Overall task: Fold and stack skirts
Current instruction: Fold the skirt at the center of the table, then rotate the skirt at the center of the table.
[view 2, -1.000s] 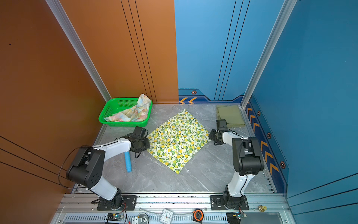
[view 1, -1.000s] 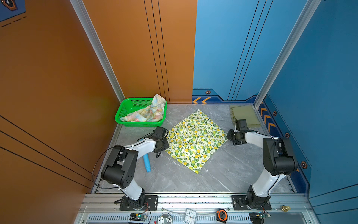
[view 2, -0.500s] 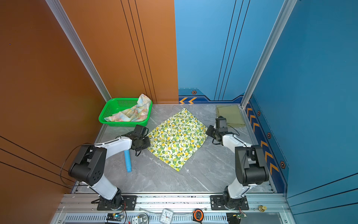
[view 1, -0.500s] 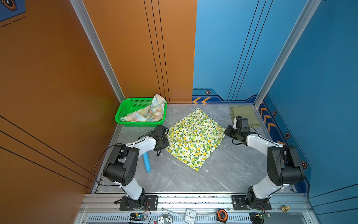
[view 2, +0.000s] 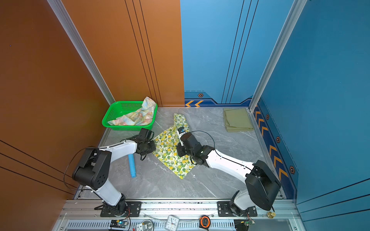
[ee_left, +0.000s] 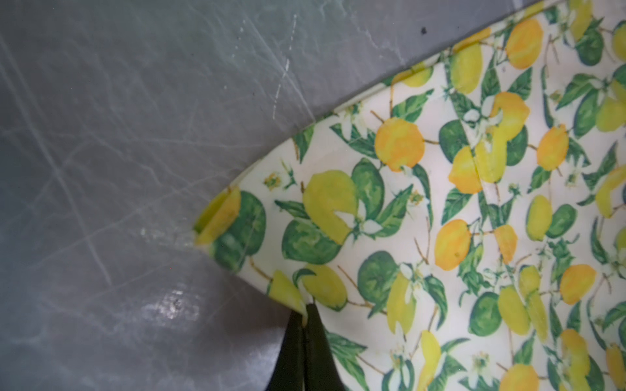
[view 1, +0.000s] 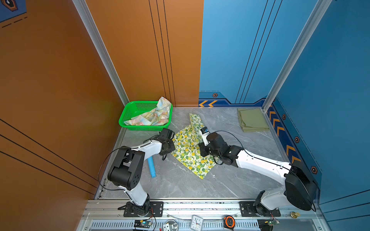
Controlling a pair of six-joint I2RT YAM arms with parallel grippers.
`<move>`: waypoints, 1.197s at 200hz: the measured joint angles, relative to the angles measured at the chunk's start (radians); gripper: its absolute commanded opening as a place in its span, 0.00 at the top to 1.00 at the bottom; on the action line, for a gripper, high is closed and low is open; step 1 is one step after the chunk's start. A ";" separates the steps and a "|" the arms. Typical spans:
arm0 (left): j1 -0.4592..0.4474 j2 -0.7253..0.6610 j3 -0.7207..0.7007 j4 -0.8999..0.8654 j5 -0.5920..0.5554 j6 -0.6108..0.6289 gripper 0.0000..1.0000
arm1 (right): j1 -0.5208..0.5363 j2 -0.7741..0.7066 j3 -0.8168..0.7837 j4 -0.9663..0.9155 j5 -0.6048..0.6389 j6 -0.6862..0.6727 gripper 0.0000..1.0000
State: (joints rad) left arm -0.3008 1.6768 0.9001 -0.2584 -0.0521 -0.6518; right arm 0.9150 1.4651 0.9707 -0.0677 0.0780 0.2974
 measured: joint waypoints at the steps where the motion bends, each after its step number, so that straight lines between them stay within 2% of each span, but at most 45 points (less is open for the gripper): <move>1: 0.000 0.000 0.000 0.000 0.000 0.000 1.00 | 0.005 0.000 0.000 0.000 0.001 -0.001 1.00; 25: 0.000 0.000 0.000 0.000 0.000 0.000 1.00 | 0.118 0.011 -0.003 0.000 0.025 -0.013 1.00; 40: 0.000 0.000 0.000 0.000 0.000 0.000 1.00 | 0.133 0.014 -0.021 0.000 0.036 -0.013 0.79; 52: 0.000 0.000 0.000 0.000 0.000 0.000 1.00 | 0.127 0.014 -0.042 -0.001 0.050 -0.010 0.45; 59: 0.000 0.000 0.000 0.001 0.000 0.000 1.00 | 0.121 0.013 -0.055 -0.001 0.058 -0.010 0.30; 67: 0.000 0.000 0.000 0.001 0.000 0.000 1.00 | 0.111 0.008 -0.071 -0.003 0.062 -0.009 0.23; 77: 0.000 0.000 -0.002 0.001 0.000 0.000 1.00 | 0.097 -0.006 -0.088 -0.008 0.063 -0.009 0.18; 109: 0.000 -0.003 -0.013 0.011 0.000 -0.001 1.00 | 0.023 -0.081 -0.118 -0.018 0.078 0.022 0.18; 134: 0.000 -0.014 -0.031 0.027 0.000 -0.007 1.00 | -0.025 -0.084 -0.114 -0.039 0.105 0.069 0.21; 156: -0.005 -0.028 -0.050 0.037 0.000 -0.019 1.00 | -0.052 -0.044 -0.105 -0.088 0.123 0.126 0.26; 180: -0.021 -0.043 -0.072 0.052 -0.003 -0.036 1.00 | -0.082 0.008 -0.104 -0.146 0.133 0.174 0.27; 239: -0.074 -0.099 -0.131 0.058 -0.014 -0.073 1.00 | -0.109 0.135 -0.094 -0.208 0.137 0.179 0.32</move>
State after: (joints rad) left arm -0.3744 1.5776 0.7692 -0.2001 -0.0662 -0.7250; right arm 0.8055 1.6001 0.8764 -0.2760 0.2146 0.4763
